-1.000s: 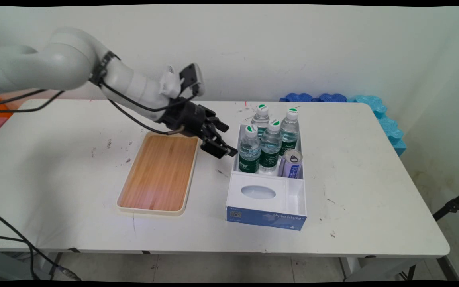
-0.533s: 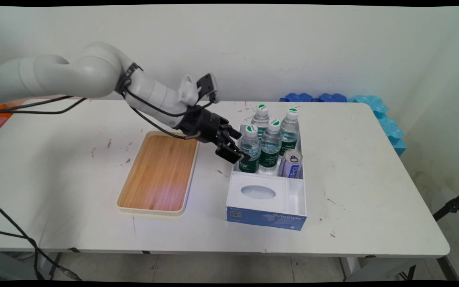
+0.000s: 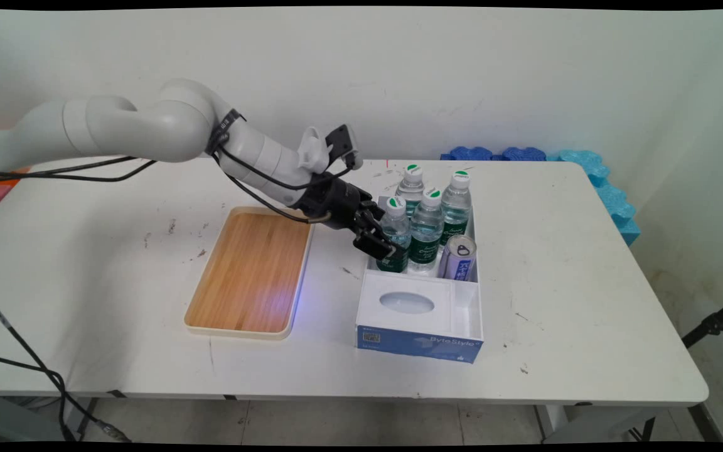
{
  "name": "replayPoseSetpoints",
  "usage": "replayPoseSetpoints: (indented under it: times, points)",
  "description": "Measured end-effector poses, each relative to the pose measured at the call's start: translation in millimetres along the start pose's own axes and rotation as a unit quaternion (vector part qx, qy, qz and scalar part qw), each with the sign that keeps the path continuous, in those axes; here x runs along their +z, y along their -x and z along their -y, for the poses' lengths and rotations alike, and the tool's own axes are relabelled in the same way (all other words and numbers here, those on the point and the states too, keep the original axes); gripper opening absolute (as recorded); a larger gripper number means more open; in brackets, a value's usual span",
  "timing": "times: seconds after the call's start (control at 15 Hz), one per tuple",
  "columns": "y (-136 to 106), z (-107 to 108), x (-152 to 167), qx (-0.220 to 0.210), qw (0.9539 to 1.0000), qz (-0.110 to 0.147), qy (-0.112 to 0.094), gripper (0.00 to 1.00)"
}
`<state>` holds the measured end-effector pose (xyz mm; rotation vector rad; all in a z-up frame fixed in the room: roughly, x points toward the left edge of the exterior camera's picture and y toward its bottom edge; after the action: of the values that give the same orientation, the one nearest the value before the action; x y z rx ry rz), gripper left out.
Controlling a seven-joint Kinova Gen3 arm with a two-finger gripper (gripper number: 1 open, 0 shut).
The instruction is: Pick up the green bottle from the white box, then place the picked object on the tray
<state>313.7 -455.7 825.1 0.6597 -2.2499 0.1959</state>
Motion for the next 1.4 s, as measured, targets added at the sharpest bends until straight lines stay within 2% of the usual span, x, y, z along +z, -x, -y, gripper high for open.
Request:
replayPoseSetpoints:
  times: [0.4, 0.47, 1.07, 1.4]
  points:
    - [2, 3, 10, -0.003, 1.0000, 0.002, -0.002, 1.00]
    - [3, 3, 11, -0.003, 1.0000, 0.002, -0.002, 0.00]
    - [3, -2, 1, 0.003, 1.0000, -0.005, 0.003, 0.00]
    - [-6, -8, -36, 0.022, 0.9994, -0.028, 0.002, 0.00]
